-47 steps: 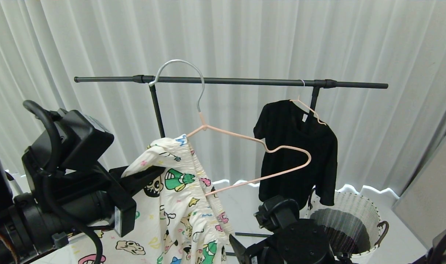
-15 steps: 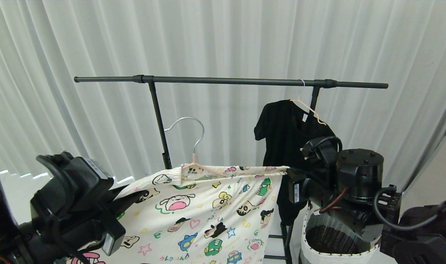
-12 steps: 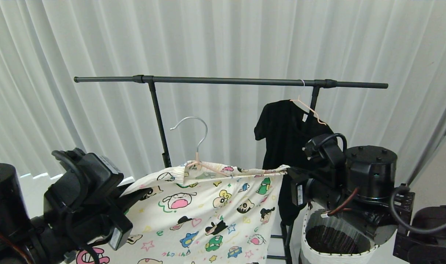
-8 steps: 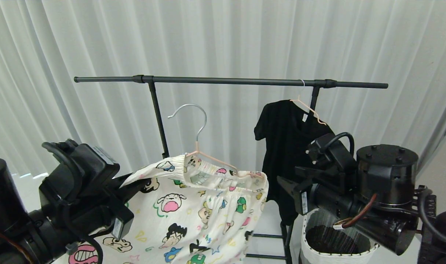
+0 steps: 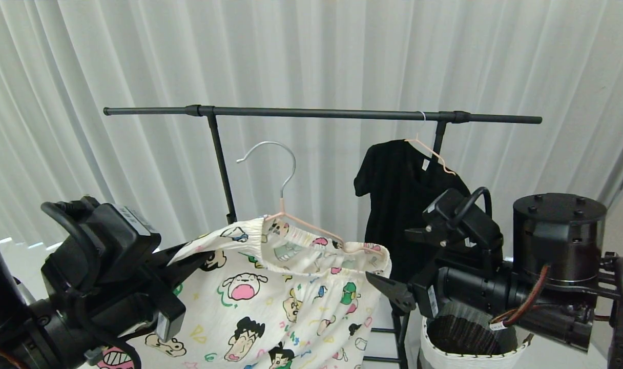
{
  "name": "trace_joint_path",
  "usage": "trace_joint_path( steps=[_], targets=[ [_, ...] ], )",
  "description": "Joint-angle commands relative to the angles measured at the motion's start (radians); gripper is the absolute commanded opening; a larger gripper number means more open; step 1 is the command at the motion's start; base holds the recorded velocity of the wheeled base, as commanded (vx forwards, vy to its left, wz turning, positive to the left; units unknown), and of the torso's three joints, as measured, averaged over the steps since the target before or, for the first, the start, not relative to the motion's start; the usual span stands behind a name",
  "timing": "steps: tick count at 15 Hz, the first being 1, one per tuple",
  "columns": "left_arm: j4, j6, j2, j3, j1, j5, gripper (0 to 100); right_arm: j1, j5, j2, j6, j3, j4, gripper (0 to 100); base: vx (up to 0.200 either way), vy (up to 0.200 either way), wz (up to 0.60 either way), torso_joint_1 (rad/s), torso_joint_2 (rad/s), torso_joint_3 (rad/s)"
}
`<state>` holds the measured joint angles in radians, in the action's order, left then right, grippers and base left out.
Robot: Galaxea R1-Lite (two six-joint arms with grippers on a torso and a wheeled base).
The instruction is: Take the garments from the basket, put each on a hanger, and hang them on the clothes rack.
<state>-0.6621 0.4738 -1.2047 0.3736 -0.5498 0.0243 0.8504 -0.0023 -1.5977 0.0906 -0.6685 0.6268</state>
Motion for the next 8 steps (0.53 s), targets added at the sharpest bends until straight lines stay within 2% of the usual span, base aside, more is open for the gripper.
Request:
trace_joint_path(
  steps=[1,5,8],
  targets=[
    [-0.001,0.002,0.025,-0.001,-0.050,-0.003,0,-0.039,0.110,-0.016,0.066,-0.118,-0.124,100,0.000,0.000,0.00,0.000,0.00,0.000],
    [0.001,0.009,0.056,-0.002,-0.084,-0.003,0,-0.067,0.243,-0.058,0.129,-0.321,-0.343,100,0.000,0.000,0.00,0.000,0.00,0.000],
    [0.001,0.011,0.060,-0.002,-0.094,-0.004,0,-0.053,0.292,-0.088,0.150,-0.384,-0.409,100,0.000,0.000,0.00,0.000,0.00,0.000]
  ],
)
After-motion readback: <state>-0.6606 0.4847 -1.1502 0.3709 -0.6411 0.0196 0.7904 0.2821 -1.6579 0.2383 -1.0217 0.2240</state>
